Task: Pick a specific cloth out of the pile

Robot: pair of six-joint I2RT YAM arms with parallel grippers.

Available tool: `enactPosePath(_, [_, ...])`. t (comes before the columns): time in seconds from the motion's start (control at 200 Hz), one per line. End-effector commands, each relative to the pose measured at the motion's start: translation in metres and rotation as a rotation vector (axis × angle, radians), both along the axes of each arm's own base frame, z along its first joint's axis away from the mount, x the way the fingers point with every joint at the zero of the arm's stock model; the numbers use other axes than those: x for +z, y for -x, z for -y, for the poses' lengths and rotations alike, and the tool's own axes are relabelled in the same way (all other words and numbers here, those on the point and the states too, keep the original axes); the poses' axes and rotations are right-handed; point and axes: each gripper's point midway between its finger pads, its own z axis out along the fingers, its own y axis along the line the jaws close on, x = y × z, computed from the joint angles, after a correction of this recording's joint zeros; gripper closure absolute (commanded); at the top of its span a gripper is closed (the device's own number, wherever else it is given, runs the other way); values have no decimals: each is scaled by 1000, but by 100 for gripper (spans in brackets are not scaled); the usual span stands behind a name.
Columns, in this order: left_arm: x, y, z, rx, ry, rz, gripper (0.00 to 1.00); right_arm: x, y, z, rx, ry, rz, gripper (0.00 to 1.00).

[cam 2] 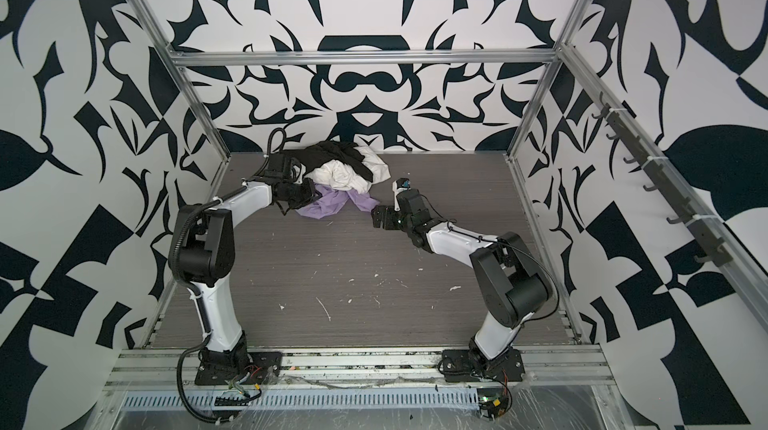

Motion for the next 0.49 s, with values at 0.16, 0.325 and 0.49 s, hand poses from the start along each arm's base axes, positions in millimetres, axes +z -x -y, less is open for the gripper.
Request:
enactPosePath(0.16, [6, 28, 26, -26, 12, -14, 100, 25, -23, -25, -70, -228, -40, 3])
enactPosePath(0.325, [1, 31, 27, -25, 9, -25, 100, 19, -31, -37, -169, -358, -140, 8])
enactPosePath(0.49, [0, 32, 28, -28, 14, -27, 100, 25, -34, -69, -164, -403, -154, 15])
